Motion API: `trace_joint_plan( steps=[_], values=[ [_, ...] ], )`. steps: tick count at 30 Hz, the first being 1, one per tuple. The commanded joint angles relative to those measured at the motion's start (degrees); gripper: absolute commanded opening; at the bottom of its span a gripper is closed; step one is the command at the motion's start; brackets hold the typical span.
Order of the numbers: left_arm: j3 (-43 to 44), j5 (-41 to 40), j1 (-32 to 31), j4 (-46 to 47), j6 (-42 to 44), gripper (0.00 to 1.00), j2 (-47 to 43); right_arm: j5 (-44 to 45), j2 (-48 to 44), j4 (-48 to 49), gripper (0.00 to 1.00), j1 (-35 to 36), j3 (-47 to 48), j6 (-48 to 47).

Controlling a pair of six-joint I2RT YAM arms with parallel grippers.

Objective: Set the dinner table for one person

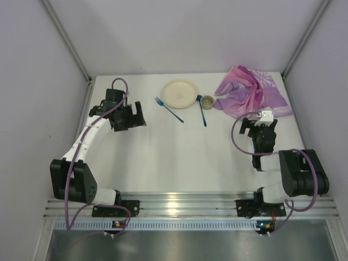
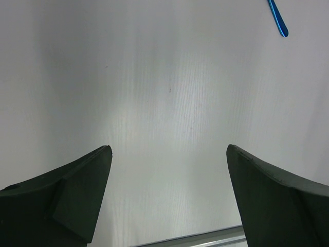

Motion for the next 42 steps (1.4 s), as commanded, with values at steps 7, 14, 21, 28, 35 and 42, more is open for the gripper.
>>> trace_joint_plan(
  steps=[7,14,21,28,35,42],
  values=[
    [-6.5,-0.7,-0.3,3.0,-2.5,0.98,-5.4,28.3,-7.6,-42.2,1.00,3.3,26.9,19.6],
    [-4.5,0.1,-0.8,4.4,-3.3,0.98,-2.3,9.0,18.3,-84.3,1.00,-4.6,68.5,28.2],
    [-4.8,-0.6,-1.3,4.6,-5.0,0.98,-3.6,-2.2,31.6,-94.7,1.00,-7.5,81.1,34.8],
    [-7.7,-2.2,-1.4,4.2,-5.8,0.99,-6.1,-4.9,40.1,-99.9,0.91,-6.9,88.3,36.2],
    [-8.7,-1.8,-1.4,4.8,-6.2,0.98,-6.1,1.0,43.5,-109.0,0.33,-4.9,91.3,32.2],
    [-8.8,-0.7,-2.2,6.6,-6.2,0.98,-4.6,8.1,35.9,-112.4,0.00,-4.9,82.1,28.1]
  ],
)
